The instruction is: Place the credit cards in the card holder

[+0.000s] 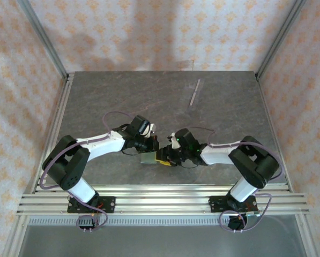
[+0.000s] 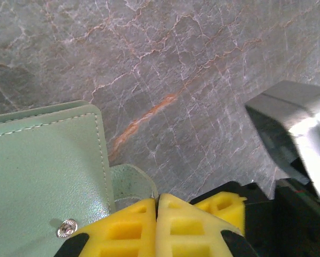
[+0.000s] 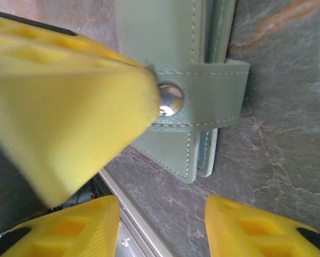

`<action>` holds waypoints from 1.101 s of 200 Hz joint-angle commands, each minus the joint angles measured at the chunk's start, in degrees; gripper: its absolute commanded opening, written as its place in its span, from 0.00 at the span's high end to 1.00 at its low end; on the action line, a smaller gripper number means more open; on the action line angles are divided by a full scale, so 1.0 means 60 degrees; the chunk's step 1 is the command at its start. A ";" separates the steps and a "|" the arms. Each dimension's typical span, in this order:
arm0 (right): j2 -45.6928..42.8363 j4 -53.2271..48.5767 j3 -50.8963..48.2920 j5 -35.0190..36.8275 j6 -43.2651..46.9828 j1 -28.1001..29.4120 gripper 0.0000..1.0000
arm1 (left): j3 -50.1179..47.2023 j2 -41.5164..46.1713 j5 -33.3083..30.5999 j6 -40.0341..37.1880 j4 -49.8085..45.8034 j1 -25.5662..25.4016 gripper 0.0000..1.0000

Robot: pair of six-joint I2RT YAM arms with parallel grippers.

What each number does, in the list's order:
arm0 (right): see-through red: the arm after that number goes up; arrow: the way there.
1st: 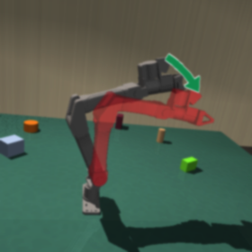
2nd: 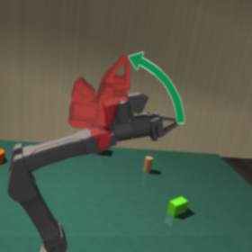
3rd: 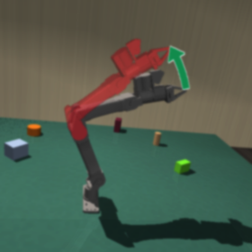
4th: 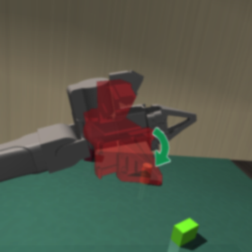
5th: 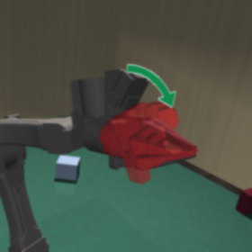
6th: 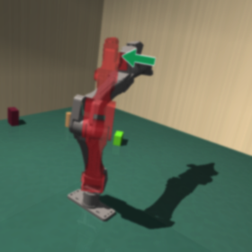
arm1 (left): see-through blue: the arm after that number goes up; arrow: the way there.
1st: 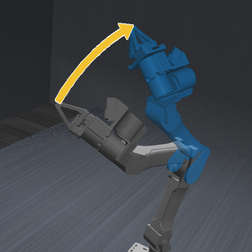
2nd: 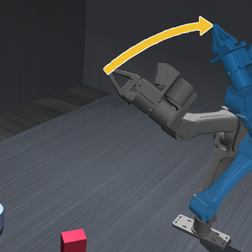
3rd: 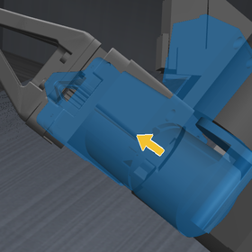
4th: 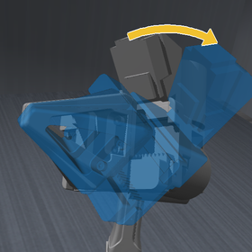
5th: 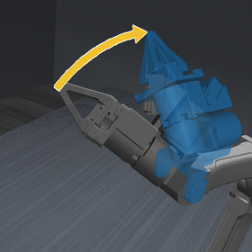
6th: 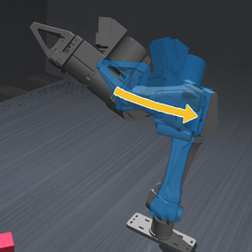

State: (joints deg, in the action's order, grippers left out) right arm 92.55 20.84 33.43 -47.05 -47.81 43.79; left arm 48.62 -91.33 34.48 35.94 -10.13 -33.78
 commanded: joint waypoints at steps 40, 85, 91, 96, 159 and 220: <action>0.0509 0.2124 -0.0577 0.0682 -0.0962 0.0071 0.63 | -0.0058 -0.0109 -0.0298 -0.0043 0.0321 0.0034 1.00; 0.1082 0.2913 -0.0567 0.0562 -0.1237 0.0154 0.68 | -0.0157 -0.0271 -0.0298 -0.0051 0.0439 0.0133 1.00; 0.1118 0.2983 -0.0565 0.0575 -0.1258 0.0167 0.68 | -0.0171 -0.0302 -0.0297 -0.0043 0.0456 0.0137 1.00; 0.1169 0.3031 -0.0562 0.0549 -0.1267 0.0172 0.69 | -0.0192 -0.0299 -0.0297 -0.0042 0.0457 0.0140 1.00; 0.1332 0.3222 -0.0576 0.0546 -0.1319 0.0227 0.80 | -0.0252 -0.0331 -0.0239 -0.0029 0.0531 0.0238 1.00; 0.1307 0.2697 -0.0756 0.0869 -0.1107 0.0230 1.00 | -0.0713 0.0506 -0.0092 -0.0160 0.0174 0.0673 1.00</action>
State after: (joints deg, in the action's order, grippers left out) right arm 100.27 38.46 30.06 -44.05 -55.61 44.86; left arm 46.19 -91.59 34.06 35.94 -8.12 -30.87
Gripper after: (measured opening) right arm 0.042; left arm 0.050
